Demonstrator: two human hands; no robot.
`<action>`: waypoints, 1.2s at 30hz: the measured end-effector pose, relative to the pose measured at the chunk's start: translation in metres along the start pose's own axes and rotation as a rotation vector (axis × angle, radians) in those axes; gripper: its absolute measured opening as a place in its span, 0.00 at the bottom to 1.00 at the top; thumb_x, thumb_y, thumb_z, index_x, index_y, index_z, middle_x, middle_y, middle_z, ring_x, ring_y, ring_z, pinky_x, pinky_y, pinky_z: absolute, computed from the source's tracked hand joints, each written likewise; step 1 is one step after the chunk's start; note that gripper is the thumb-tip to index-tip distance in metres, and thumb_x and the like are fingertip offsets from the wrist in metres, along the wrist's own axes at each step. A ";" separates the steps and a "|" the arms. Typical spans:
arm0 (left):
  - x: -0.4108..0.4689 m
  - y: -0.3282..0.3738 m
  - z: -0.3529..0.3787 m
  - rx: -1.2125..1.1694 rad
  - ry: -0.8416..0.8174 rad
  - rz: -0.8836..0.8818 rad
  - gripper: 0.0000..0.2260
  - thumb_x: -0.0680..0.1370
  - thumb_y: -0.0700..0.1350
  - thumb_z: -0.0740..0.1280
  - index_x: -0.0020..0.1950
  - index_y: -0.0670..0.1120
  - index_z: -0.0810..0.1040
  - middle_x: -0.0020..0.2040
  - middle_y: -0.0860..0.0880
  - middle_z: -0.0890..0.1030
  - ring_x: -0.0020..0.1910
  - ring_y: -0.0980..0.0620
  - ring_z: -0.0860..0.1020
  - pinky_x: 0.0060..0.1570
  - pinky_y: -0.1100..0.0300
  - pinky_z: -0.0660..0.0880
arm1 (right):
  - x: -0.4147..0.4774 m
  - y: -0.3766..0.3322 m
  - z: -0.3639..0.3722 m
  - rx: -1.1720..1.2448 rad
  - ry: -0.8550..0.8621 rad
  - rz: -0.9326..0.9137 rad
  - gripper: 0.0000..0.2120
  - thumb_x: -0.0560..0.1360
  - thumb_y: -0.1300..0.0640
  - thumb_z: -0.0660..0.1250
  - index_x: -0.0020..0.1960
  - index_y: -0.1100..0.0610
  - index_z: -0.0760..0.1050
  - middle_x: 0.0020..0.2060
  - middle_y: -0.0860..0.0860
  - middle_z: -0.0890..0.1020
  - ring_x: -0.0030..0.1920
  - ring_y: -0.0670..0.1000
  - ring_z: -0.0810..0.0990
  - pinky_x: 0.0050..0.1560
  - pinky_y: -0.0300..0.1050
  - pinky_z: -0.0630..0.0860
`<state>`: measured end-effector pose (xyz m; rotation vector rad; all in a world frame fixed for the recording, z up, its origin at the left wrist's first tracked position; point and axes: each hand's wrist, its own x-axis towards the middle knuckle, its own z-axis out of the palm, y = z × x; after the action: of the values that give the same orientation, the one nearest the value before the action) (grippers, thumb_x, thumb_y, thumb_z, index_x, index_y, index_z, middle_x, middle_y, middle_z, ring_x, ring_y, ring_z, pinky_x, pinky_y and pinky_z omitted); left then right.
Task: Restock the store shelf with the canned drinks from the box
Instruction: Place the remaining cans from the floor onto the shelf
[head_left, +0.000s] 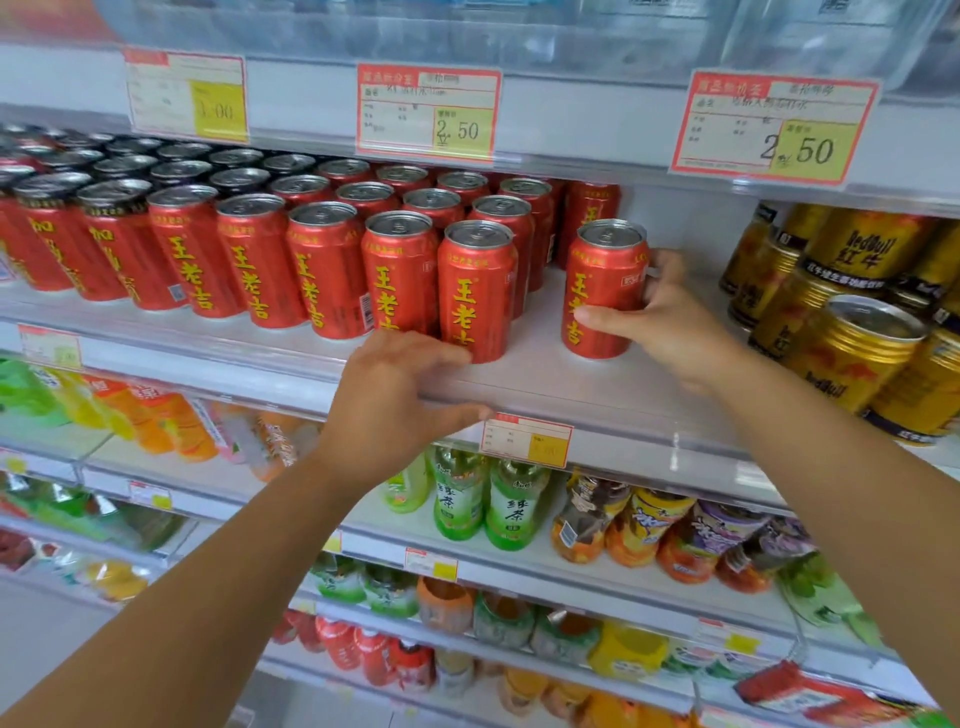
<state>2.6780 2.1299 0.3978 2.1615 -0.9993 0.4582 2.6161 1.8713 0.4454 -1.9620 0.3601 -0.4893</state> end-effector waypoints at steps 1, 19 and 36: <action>0.000 -0.005 0.004 0.017 0.017 0.052 0.22 0.65 0.64 0.72 0.52 0.52 0.84 0.50 0.57 0.82 0.52 0.55 0.75 0.56 0.63 0.67 | 0.006 0.002 0.001 0.012 0.011 0.011 0.38 0.65 0.59 0.79 0.65 0.53 0.60 0.55 0.46 0.79 0.56 0.47 0.79 0.64 0.54 0.74; 0.001 -0.014 0.016 -0.057 0.037 0.116 0.14 0.67 0.64 0.70 0.43 0.56 0.83 0.43 0.59 0.79 0.44 0.54 0.75 0.45 0.47 0.74 | 0.078 0.017 0.022 -0.136 0.264 0.018 0.28 0.64 0.49 0.78 0.54 0.51 0.65 0.52 0.55 0.81 0.50 0.56 0.82 0.55 0.58 0.79; -0.011 0.015 0.005 -0.115 0.110 0.127 0.14 0.70 0.58 0.69 0.51 0.54 0.82 0.51 0.53 0.79 0.54 0.48 0.75 0.56 0.54 0.68 | -0.130 -0.017 0.008 -0.111 0.604 -0.055 0.13 0.76 0.61 0.66 0.61 0.55 0.74 0.53 0.46 0.79 0.53 0.40 0.78 0.53 0.27 0.71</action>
<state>2.6600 2.1250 0.3945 1.9575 -1.0789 0.5592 2.5073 1.9444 0.4345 -1.9007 0.7236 -1.1218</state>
